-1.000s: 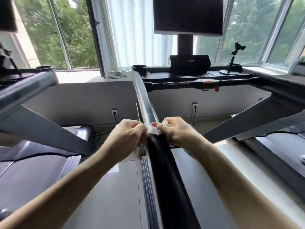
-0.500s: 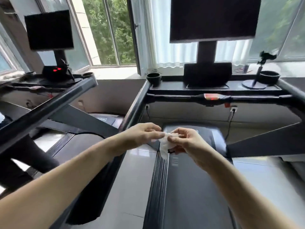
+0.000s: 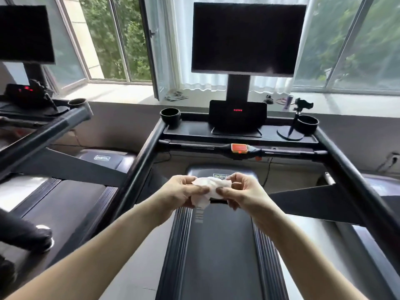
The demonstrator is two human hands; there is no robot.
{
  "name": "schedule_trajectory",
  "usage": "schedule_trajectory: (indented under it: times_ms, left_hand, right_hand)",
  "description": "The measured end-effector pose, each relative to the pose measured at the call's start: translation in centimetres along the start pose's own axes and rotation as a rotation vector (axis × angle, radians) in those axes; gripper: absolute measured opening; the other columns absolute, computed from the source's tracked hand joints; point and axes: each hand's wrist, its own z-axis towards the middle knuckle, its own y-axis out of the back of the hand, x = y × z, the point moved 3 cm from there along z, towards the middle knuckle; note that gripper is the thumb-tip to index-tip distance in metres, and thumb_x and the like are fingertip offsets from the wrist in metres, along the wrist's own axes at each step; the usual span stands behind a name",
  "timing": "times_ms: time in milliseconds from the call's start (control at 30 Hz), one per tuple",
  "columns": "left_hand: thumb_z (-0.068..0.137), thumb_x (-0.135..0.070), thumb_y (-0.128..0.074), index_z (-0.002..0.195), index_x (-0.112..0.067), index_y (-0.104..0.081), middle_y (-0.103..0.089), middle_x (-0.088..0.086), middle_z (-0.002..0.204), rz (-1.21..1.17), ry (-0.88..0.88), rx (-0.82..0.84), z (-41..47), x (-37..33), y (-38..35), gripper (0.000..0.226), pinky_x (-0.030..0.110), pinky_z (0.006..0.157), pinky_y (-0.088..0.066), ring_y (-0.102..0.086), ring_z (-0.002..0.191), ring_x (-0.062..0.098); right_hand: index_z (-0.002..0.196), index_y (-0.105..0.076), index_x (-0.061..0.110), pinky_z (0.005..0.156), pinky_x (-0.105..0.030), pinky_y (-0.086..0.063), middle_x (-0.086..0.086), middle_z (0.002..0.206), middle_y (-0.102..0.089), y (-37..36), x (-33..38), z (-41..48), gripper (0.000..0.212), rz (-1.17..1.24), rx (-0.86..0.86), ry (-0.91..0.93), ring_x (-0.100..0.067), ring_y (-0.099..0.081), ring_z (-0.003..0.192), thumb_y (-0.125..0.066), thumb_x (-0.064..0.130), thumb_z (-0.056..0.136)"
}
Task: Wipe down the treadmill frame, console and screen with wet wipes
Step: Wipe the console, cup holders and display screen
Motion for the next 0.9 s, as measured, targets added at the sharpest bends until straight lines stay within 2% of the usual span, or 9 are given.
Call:
schedule_trajectory:
  times_ms: [100,267,333,400,500,633,733,833,900]
  left_hand:
    - [0.093,-0.015,-0.072,0.097,-0.008,-0.074,-0.071,0.004,0.082,-0.01,0.016,-0.127,2.9,0.2,1.8,0.008,0.024,0.062,-0.055,-0.066,0.069,0.012]
    - [0.093,-0.013,-0.073,0.088,-0.012,-0.074,-0.073,0.005,0.079,-0.014,0.073,-0.204,9.5,1.6,5.3,0.005,0.042,0.086,-0.059,-0.068,0.071,0.018]
    - [0.094,-0.015,-0.073,0.082,-0.012,-0.07,-0.071,0.005,0.076,-0.035,0.077,-0.189,12.7,1.9,7.0,0.012,0.037,0.078,-0.058,-0.067,0.068,0.016]
    - [0.093,-0.02,-0.074,0.077,-0.013,-0.068,-0.07,0.003,0.071,-0.065,0.089,-0.184,15.3,1.8,8.8,0.019,0.023,0.063,-0.054,-0.065,0.061,0.011]
    - [0.09,-0.027,-0.076,0.066,-0.018,-0.067,-0.068,0.002,0.068,-0.075,0.094,-0.169,19.3,1.4,11.5,0.027,0.017,0.054,-0.047,-0.061,0.058,0.008]
    - [0.092,-0.009,-0.071,0.089,-0.005,-0.066,-0.069,0.004,0.067,-0.182,0.081,-0.183,24.5,0.2,14.6,0.008,0.018,0.051,-0.05,-0.063,0.053,0.009]
    - [0.091,0.002,-0.068,0.102,0.0,-0.064,-0.067,0.009,0.074,-0.295,0.117,-0.209,27.7,0.2,16.6,0.012,0.023,0.054,-0.056,-0.065,0.054,0.011]
    - [0.09,0.012,-0.064,0.094,0.001,-0.065,-0.062,0.013,0.072,-0.247,0.15,-0.306,31.0,0.9,18.7,0.012,0.026,0.053,-0.055,-0.06,0.049,0.011]
    - [0.088,0.004,-0.072,0.084,-0.008,-0.07,-0.064,0.012,0.071,-0.094,0.135,-0.409,32.6,1.7,20.2,0.013,0.033,0.064,-0.054,-0.06,0.054,0.013]
  right_hand:
    - [0.087,-0.063,0.005,0.047,-0.022,-0.039,0.0,0.058,-0.06,0.2,-0.3,2.8,0.011,-0.013,0.015,-0.006,-0.011,-0.048,0.048,-0.068,-0.002,0.093]
    - [0.084,-0.072,0.01,0.049,-0.022,-0.044,-0.005,0.067,-0.06,1.3,-1.6,9.5,0.024,-0.013,-0.044,-0.081,-0.01,-0.051,0.052,-0.06,-0.008,0.094]
    - [0.08,-0.071,0.013,0.052,-0.021,-0.047,-0.002,0.068,-0.062,1.5,-2.1,13.2,0.024,0.003,-0.1,-0.114,-0.01,-0.055,0.056,-0.062,-0.004,0.095]
    - [0.078,-0.067,0.015,0.058,-0.024,-0.052,-0.002,0.071,-0.065,1.6,-2.3,16.8,0.02,0.043,-0.175,-0.168,-0.013,-0.063,0.065,-0.067,0.002,0.094]
    - [0.076,-0.064,0.014,0.068,-0.034,-0.056,-0.007,0.073,-0.069,1.1,-2.4,22.1,0.024,0.187,-0.208,-0.226,-0.023,-0.069,0.077,-0.063,0.0,0.095]
    - [0.08,-0.061,0.01,0.078,-0.041,-0.058,-0.014,0.077,-0.073,0.5,-2.2,28.0,0.023,0.409,-0.179,-0.269,-0.028,-0.073,0.076,-0.053,-0.006,0.096]
    - [0.082,-0.058,0.01,0.073,-0.035,-0.059,-0.016,0.081,-0.073,0.8,-2.4,32.2,0.022,0.385,-0.161,-0.296,-0.026,-0.072,0.072,-0.053,-0.007,0.095]
    - [0.083,-0.064,0.008,0.061,-0.028,-0.057,-0.01,0.075,-0.071,1.4,-3.1,36.5,0.024,0.209,-0.193,-0.277,-0.02,-0.065,0.064,-0.055,-0.013,0.091]
    - [0.082,-0.066,0.006,0.057,-0.025,-0.054,-0.007,0.069,-0.068,1.3,-3.5,38.8,0.028,0.128,-0.206,-0.234,-0.017,-0.061,0.06,-0.052,-0.017,0.09]
